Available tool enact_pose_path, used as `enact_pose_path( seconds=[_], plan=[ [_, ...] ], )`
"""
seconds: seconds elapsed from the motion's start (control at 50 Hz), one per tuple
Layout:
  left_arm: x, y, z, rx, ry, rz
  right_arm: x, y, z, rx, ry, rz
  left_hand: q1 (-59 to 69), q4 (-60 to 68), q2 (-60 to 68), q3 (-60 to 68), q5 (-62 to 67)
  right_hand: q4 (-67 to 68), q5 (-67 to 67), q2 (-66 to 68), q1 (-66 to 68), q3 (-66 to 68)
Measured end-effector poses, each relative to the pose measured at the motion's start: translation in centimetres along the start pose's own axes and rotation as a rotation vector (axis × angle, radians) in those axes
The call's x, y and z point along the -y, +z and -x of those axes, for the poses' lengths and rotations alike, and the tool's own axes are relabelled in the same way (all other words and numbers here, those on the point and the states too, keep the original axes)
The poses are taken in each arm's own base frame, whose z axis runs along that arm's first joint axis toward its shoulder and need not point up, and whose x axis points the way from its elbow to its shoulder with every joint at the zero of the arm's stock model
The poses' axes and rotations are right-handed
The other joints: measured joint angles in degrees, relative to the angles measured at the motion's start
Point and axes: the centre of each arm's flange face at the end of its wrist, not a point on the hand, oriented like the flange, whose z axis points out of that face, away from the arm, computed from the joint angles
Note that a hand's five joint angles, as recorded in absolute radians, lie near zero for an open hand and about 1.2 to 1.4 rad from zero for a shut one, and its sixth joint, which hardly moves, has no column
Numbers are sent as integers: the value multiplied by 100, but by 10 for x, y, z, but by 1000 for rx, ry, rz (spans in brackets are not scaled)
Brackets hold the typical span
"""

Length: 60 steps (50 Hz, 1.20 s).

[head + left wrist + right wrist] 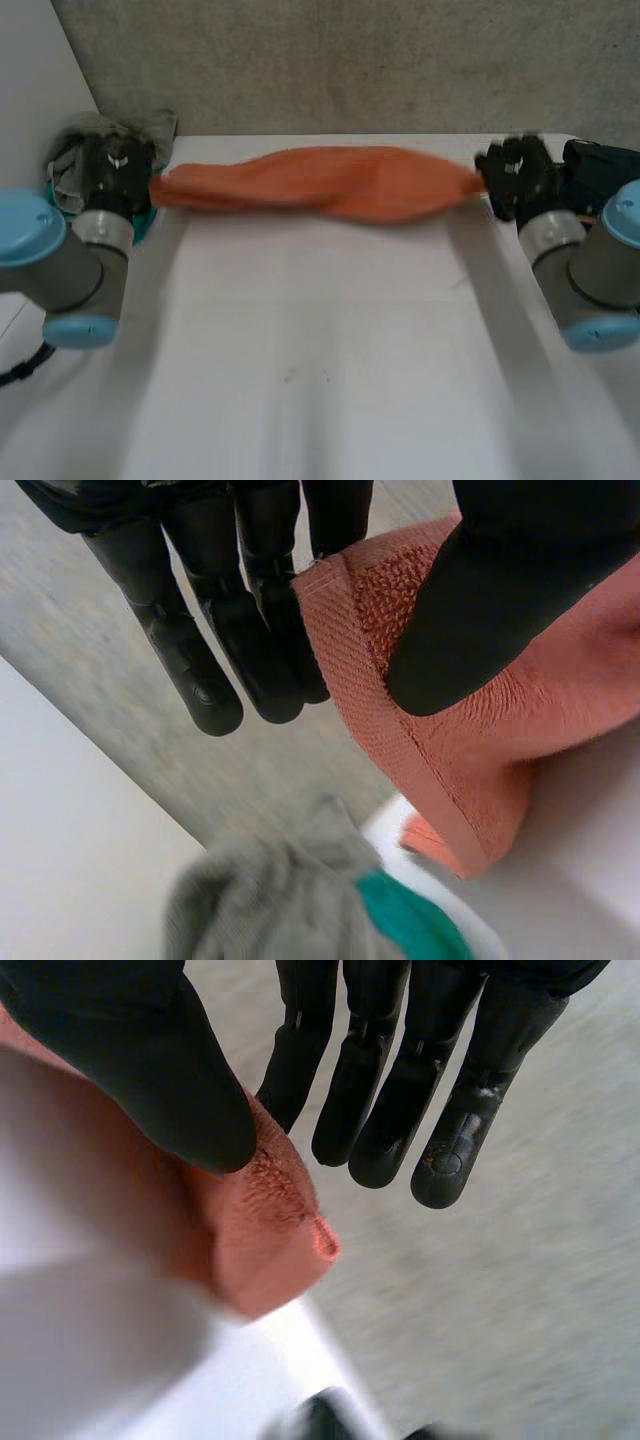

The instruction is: Fold the laundry.

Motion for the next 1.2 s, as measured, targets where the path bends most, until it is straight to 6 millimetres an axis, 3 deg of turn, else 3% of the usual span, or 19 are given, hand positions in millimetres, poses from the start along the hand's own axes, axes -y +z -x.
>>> enact_pose_path(
  seconds=[0.02,0.08,0.12,0.14,0.28,0.36,0.5,0.54,0.64,0.76,0.78,0.84,0.86,0.88,1.08,1.2],
  plan=[
    [0,0,0,0,0,0,0,0,0,0,0,0,0,0,0,0,0,0,0,0,0,0],
    [4,-29,4,-31,6,65,-5,-29,-5,120,63,151,0,0,0,0,0,1,0,5,0,0],
    [6,-36,6,-37,7,79,-4,-34,-8,138,74,181,0,0,0,0,0,1,0,5,0,0],
    [14,-56,13,-59,15,128,-1,-52,-20,201,114,293,0,0,0,0,0,2,0,5,0,0],
    [31,-115,27,-191,74,331,7,-99,-49,364,152,573,0,0,0,0,0,2,0,5,0,0],
    [33,-156,31,-334,152,510,3,-131,-63,493,75,719,0,0,0,0,0,2,0,5,0,0],
    [33,-170,31,-421,230,570,-5,-146,-61,585,-41,743,0,0,0,0,0,2,0,5,0,0],
    [32,-166,31,-417,243,556,-7,-145,-60,588,-60,733,0,0,0,0,0,2,0,5,0,0],
    [25,-130,24,-364,271,446,-19,-114,-51,498,-152,610,0,0,0,0,0,2,0,5,0,0],
    [15,-71,9,-247,293,287,-19,-58,-38,319,-174,457,0,0,0,0,0,2,0,5,0,0],
    [15,-71,9,-247,293,287,-19,-58,-38,319,-174,457,0,0,0,0,0,2,0,5,0,0],
    [6,-42,6,-156,304,242,-25,-22,-35,191,-185,392,0,0,0,0,0,2,0,5,0,0],
    [6,-42,6,-156,304,242,-25,-22,-35,191,-185,392,0,0,0,0,0,2,0,5,0,0],
    [0,-28,2,-115,307,227,-30,-4,-34,128,-198,358,0,0,0,0,0,2,3,5,17,0],
    [-20,17,-23,-49,315,173,-59,52,-29,-46,-259,244,0,0,0,0,0,2,16,5,66,0],
    [-31,39,-30,-5,320,158,-71,73,-24,-92,-278,200,0,0,0,0,0,2,25,5,66,0]
  ],
)
